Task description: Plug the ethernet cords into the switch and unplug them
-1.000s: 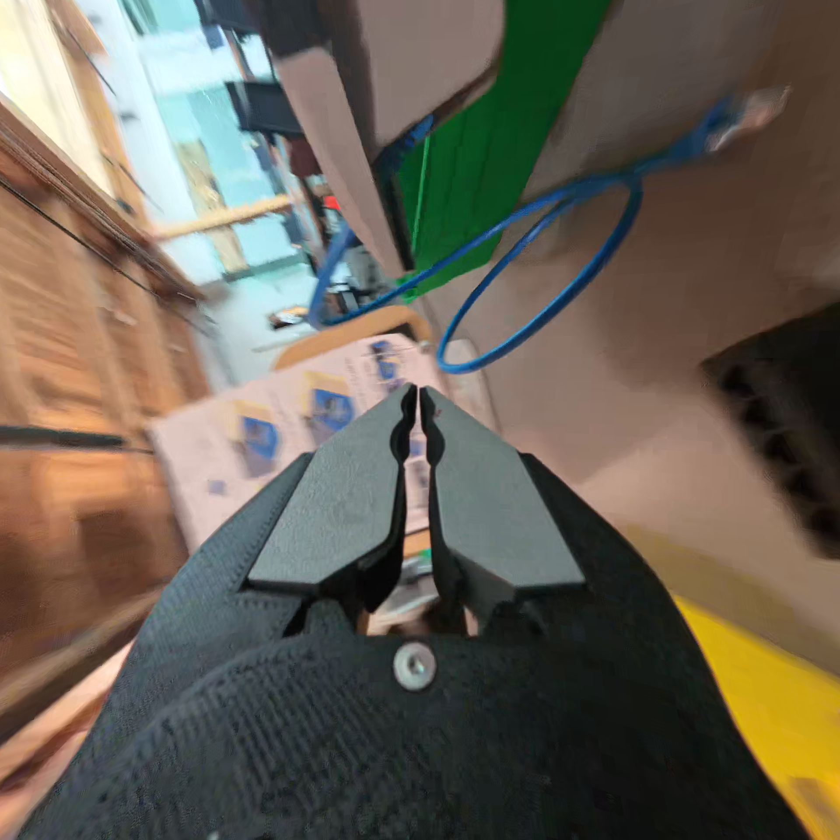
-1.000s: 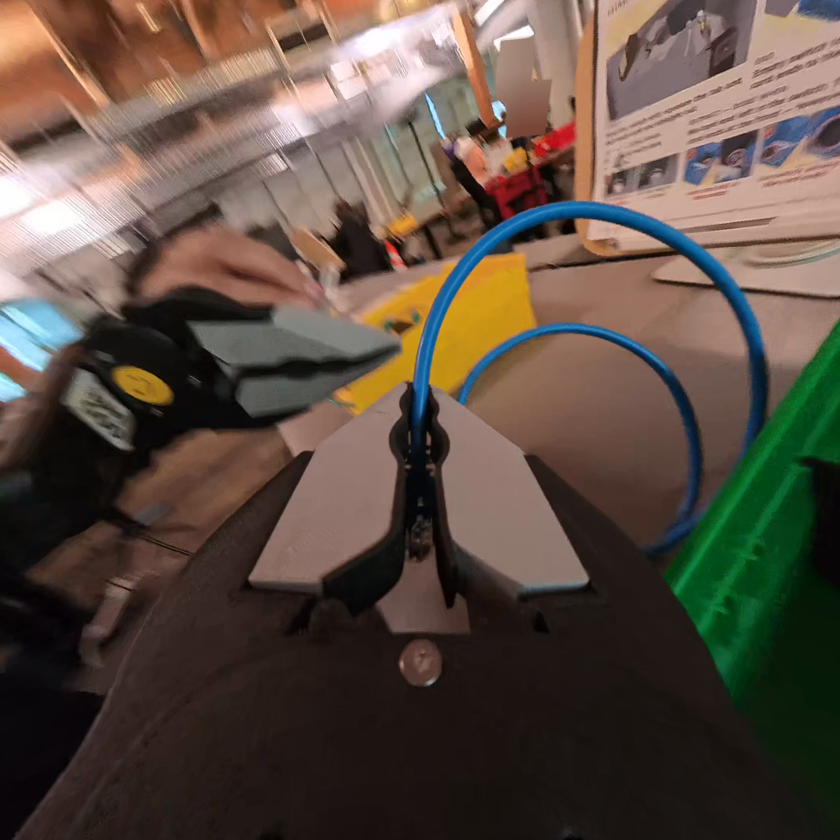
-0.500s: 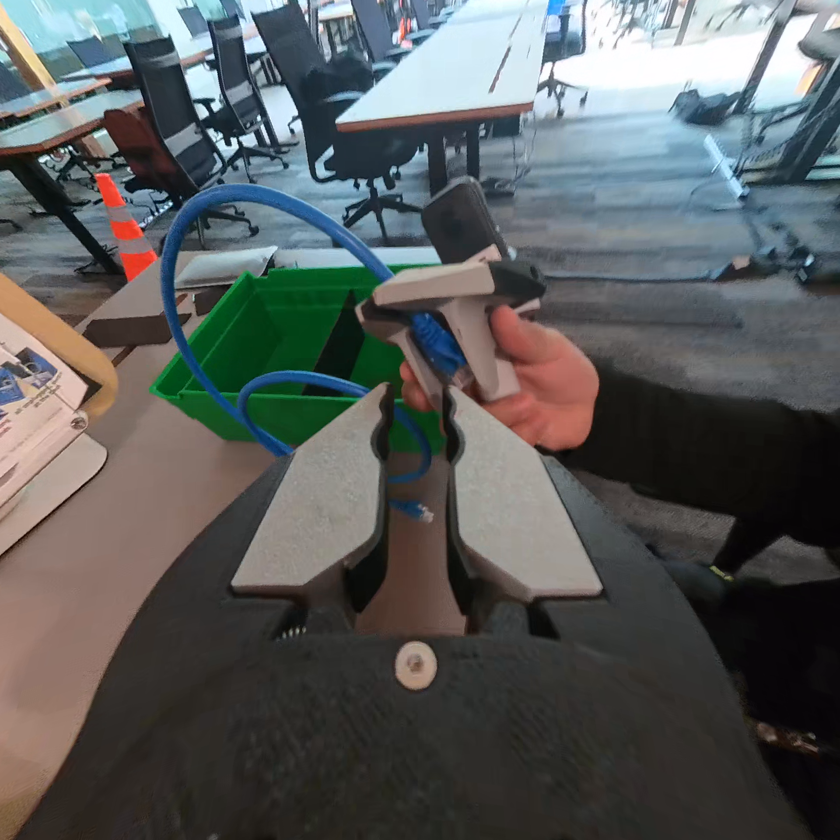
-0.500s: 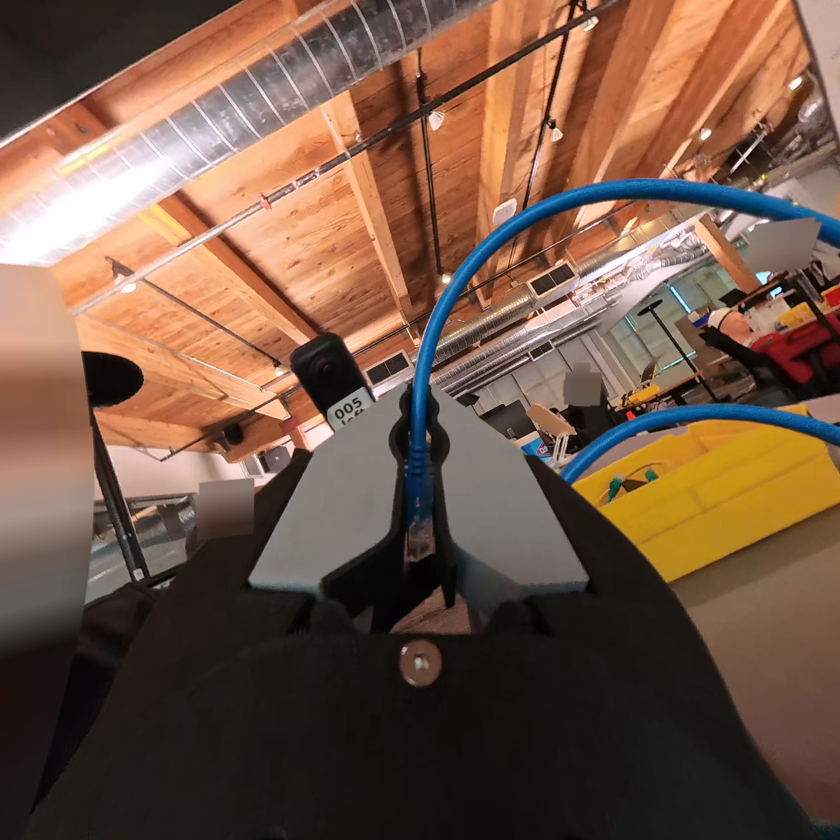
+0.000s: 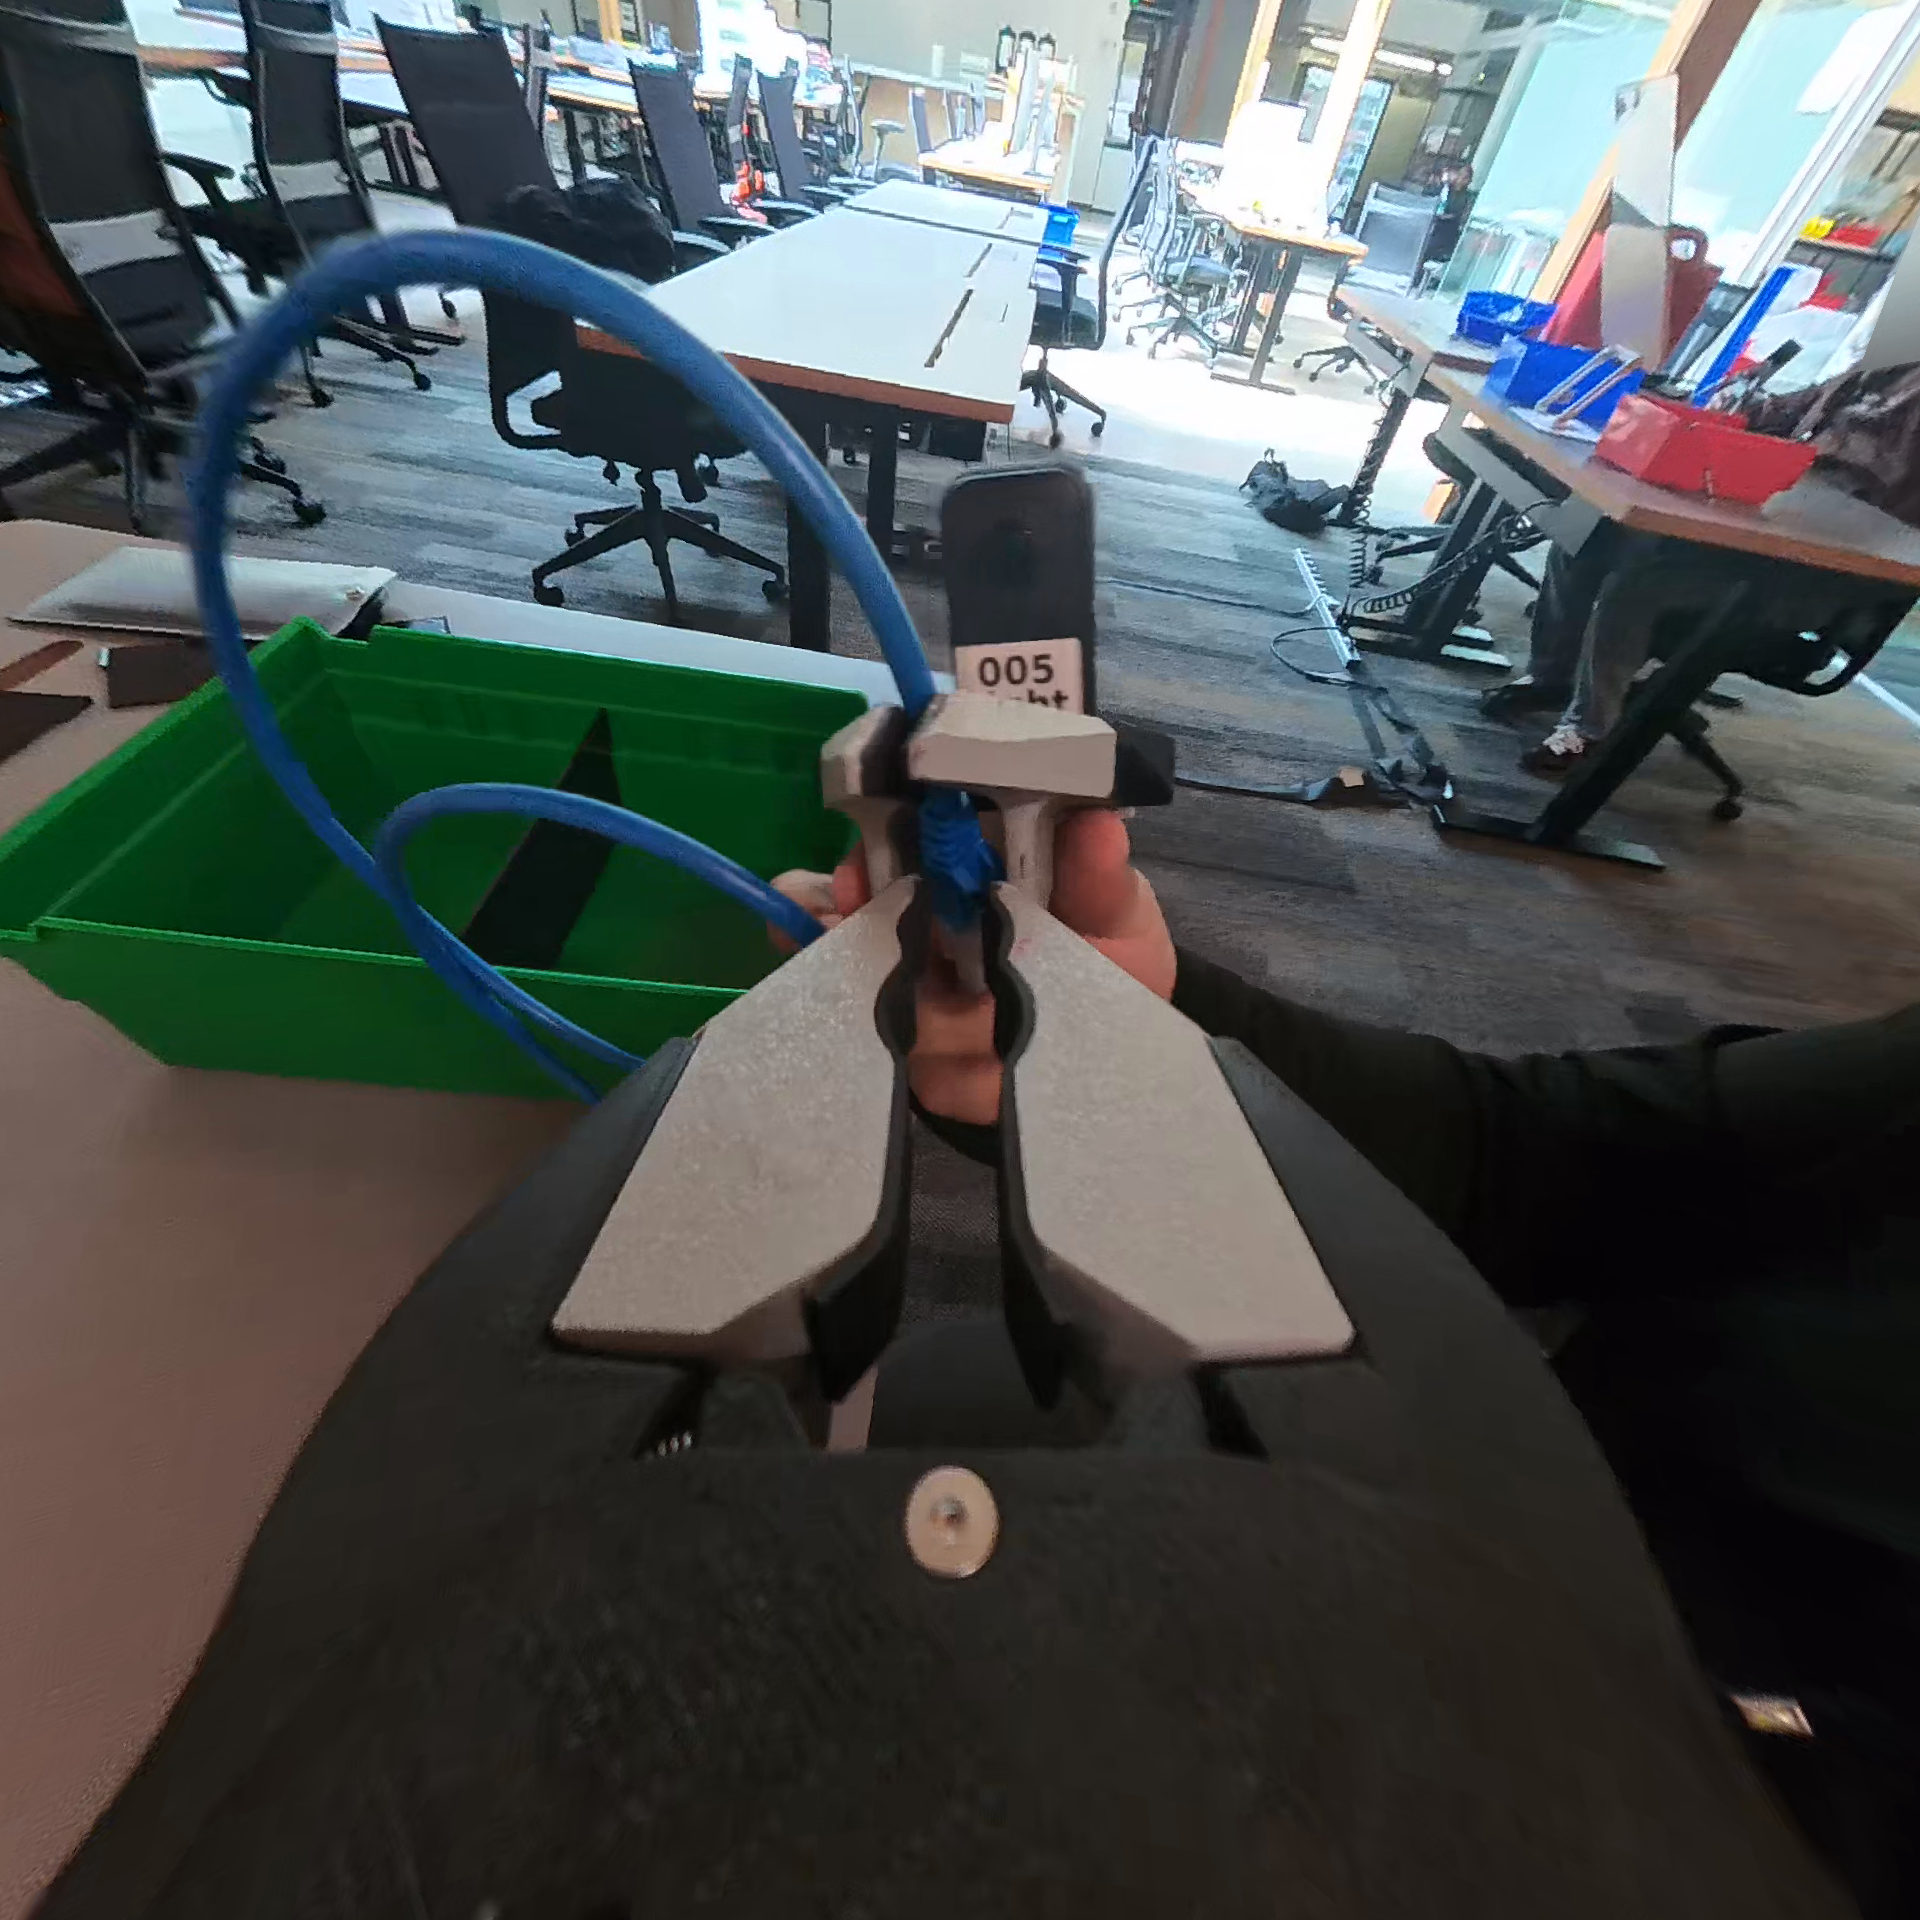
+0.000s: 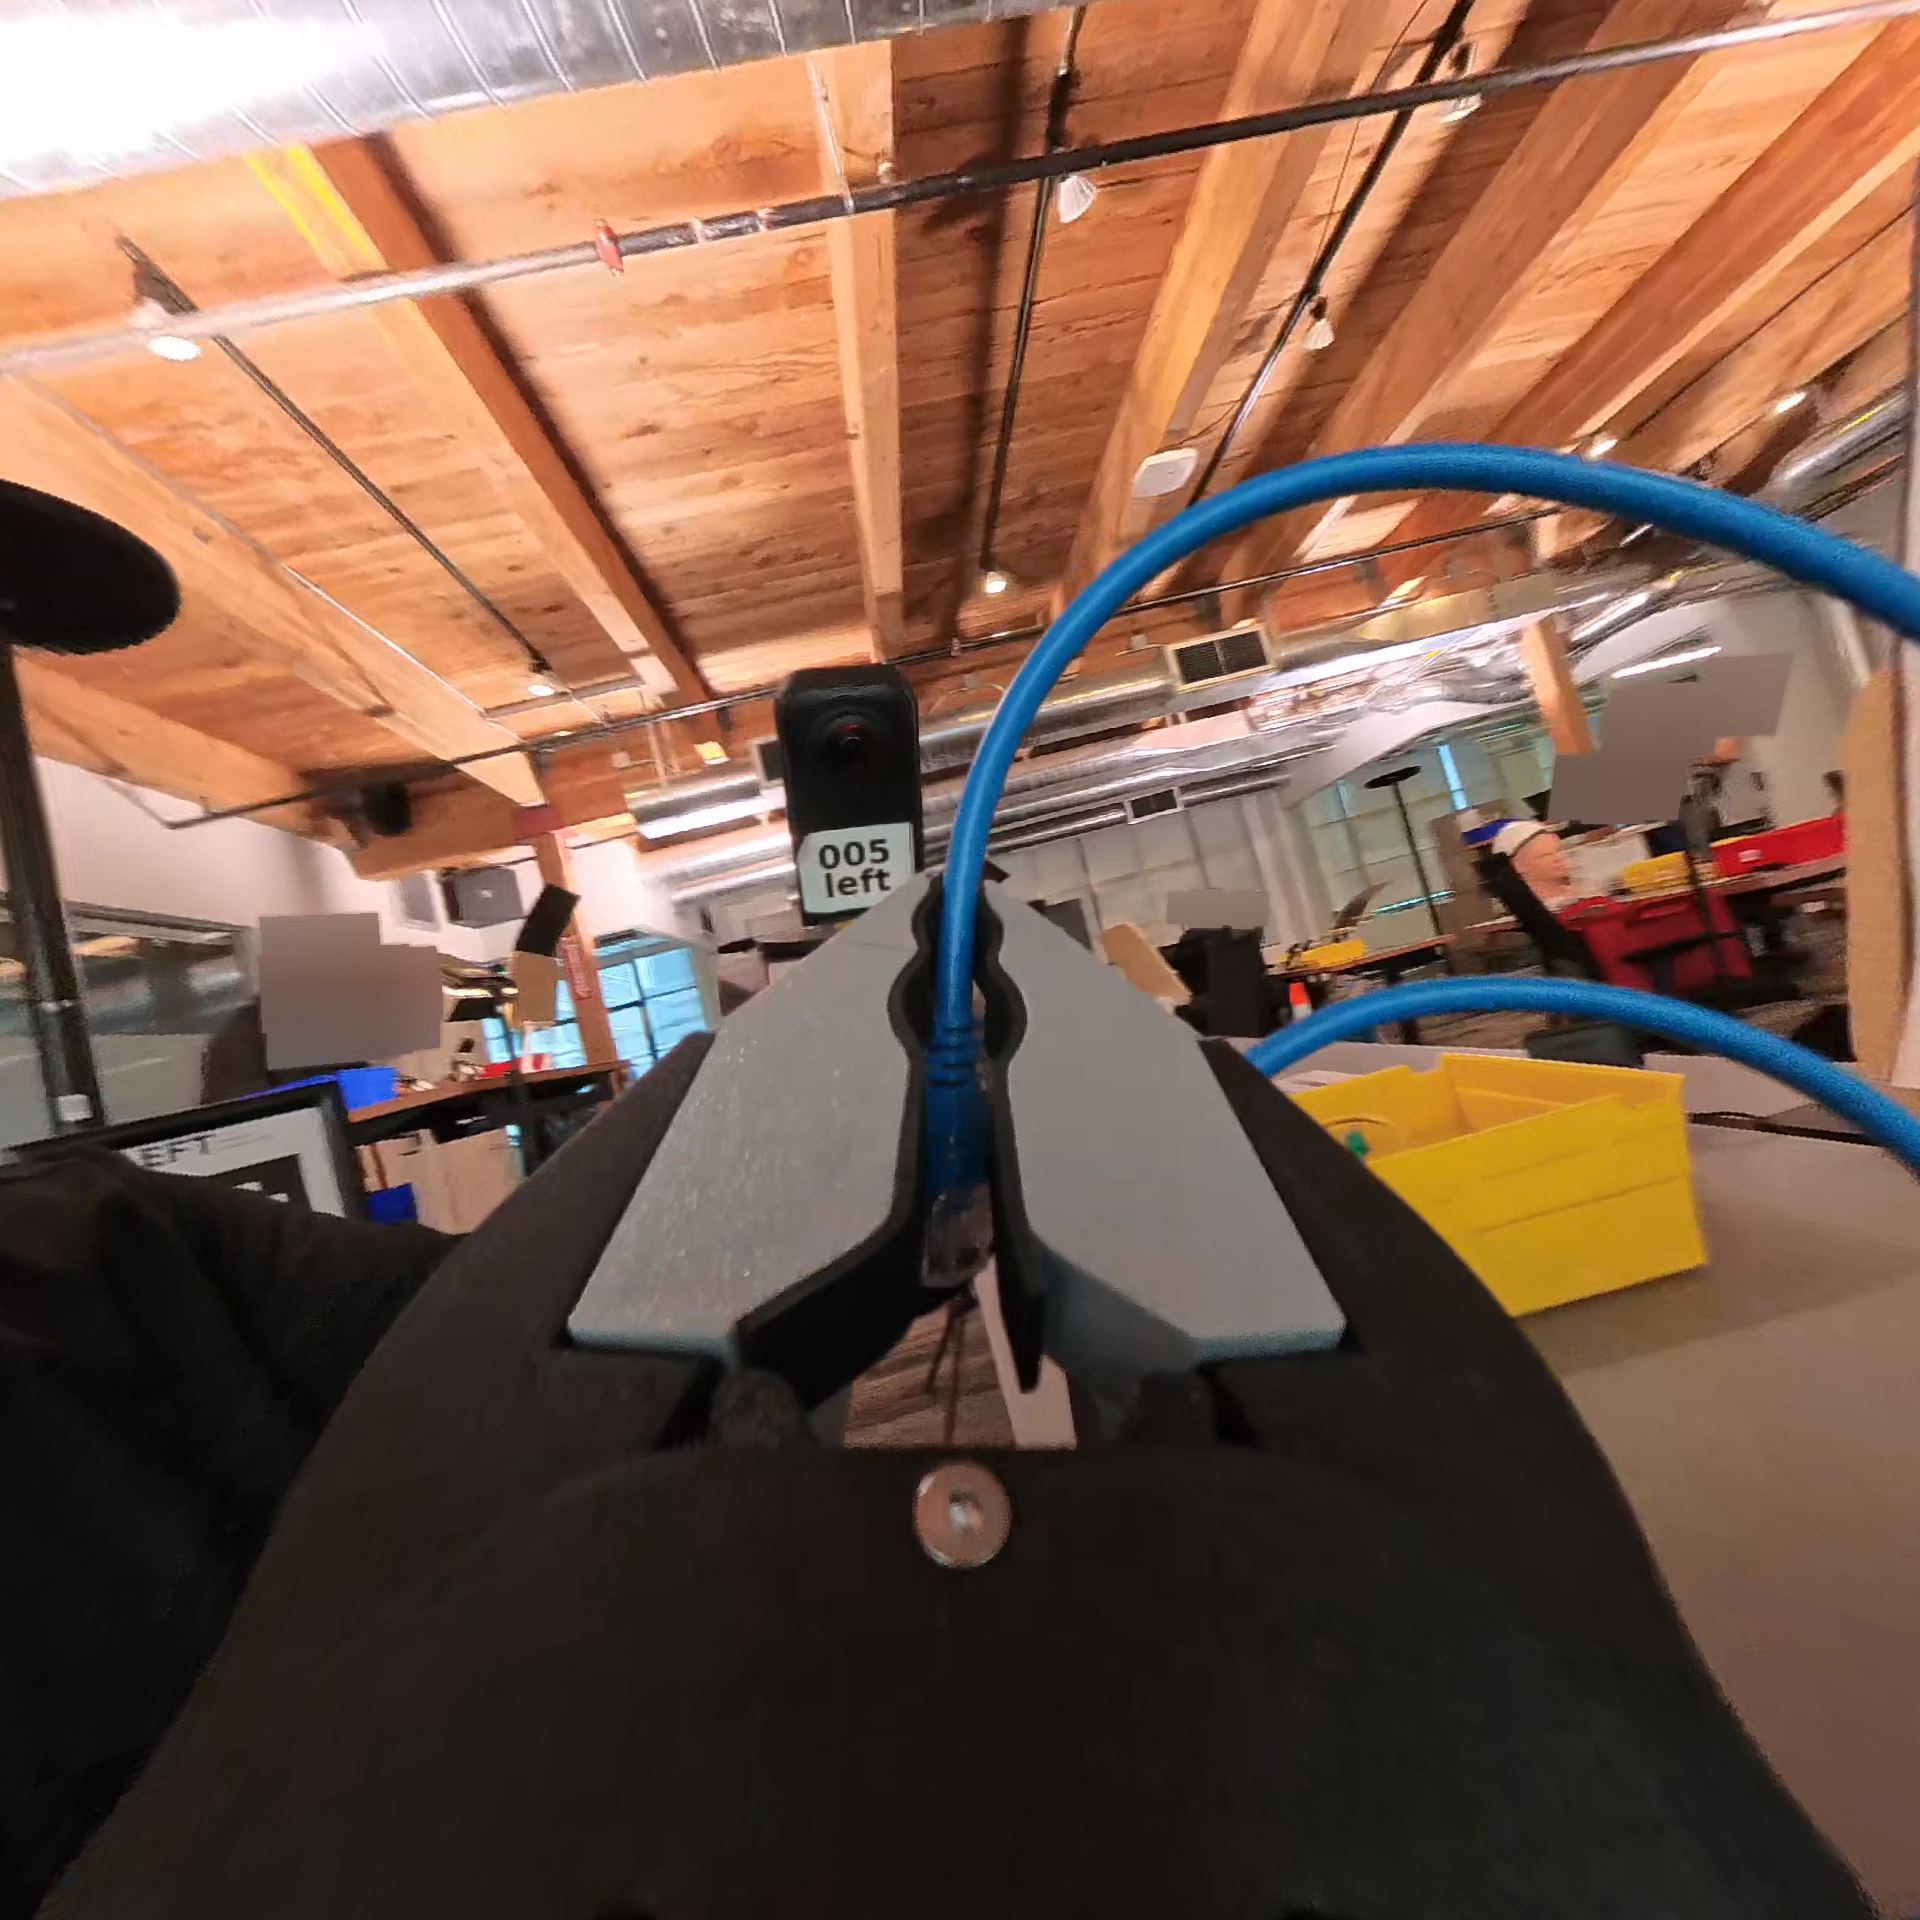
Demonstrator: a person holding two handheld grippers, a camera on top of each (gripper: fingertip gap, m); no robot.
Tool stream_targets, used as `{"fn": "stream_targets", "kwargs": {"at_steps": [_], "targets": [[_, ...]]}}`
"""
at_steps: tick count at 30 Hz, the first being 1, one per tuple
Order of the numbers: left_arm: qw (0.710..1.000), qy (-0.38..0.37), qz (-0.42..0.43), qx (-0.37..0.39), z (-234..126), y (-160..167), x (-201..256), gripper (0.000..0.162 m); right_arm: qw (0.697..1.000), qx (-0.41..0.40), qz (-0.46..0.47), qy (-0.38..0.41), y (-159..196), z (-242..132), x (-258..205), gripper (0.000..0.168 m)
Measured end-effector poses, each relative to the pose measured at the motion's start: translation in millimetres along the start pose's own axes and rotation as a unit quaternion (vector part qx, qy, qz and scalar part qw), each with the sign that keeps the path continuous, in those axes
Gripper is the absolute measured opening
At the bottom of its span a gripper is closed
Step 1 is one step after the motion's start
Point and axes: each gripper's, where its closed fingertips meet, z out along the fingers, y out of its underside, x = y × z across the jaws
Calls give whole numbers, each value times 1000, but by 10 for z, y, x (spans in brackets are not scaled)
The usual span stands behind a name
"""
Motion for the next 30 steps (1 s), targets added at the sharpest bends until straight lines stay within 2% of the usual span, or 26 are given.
{"fn": "stream_targets", "kwargs": {"at_steps": [8, 15, 20, 25, 30], "targets": [[999, 21, -28, 21, -31, -23, -20, 19, 1000, -20, -2, -19, 95, 43, -70, 0], [998, 38, -42, 31, -47, 6, -32, 19, 998, -47, -49, 4, 168, 64, -61, 0], [996, 64, -44, 52, -25, -22, 13, 19, 999, -35, -23, -24, 132, 59, -135, 0], [999, 36, 4, 13, 17, 34, -16, 16, 998, -40, -16, -38, 143, 15, -133, 1], [998, 40, 8, -40, -22, 107, -5, 15, 995, -88, -47, -31, 256, 19, -145, 1]]}}
